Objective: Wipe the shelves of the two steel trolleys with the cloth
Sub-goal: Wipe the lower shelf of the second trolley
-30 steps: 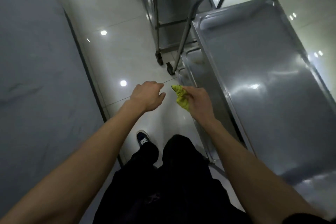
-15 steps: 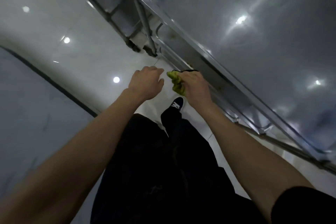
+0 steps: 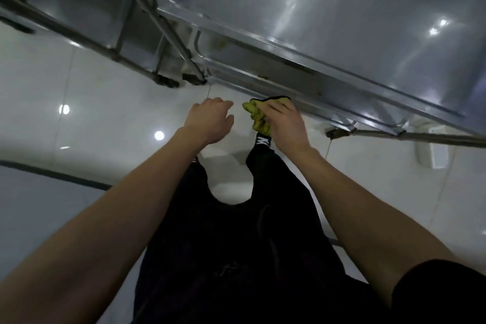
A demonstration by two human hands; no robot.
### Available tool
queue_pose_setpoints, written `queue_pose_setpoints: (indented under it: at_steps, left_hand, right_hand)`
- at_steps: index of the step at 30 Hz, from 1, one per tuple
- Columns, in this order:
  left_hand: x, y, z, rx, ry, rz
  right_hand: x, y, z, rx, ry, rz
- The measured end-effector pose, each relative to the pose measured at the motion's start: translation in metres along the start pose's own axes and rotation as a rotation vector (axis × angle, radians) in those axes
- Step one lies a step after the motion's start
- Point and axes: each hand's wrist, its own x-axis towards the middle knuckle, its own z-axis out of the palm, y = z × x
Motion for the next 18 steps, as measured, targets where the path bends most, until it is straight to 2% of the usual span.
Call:
queue_pose_setpoints:
  at_steps: [4,6,10,14,18]
  left_hand:
    - [0.009,-0.024,-0.005,0.031,0.003,0.075]
    - [0.011,-0.036,-0.008,0.040,-0.015,0.111]
    - [0.043,-0.049,-0.006,0.065,0.027,0.123]
    - [0.102,-0.041,0.017,0.114,0.046,0.185]
    - [0.167,-0.038,0.037,0.136,0.078,0.211]
  right_hand:
    - [0.002,-0.014,0.026,0.028,0.056,0.136]
    - [0.004,-0.021,0.037,0.084,0.156,0.201]
    - [0.030,-0.021,0.055,0.145,0.302,0.201]
    - [0.063,0.011,0.088,0.285,0.422,0.245]
    - [0.097,0.057,0.103,0.304,0.529,0.273]
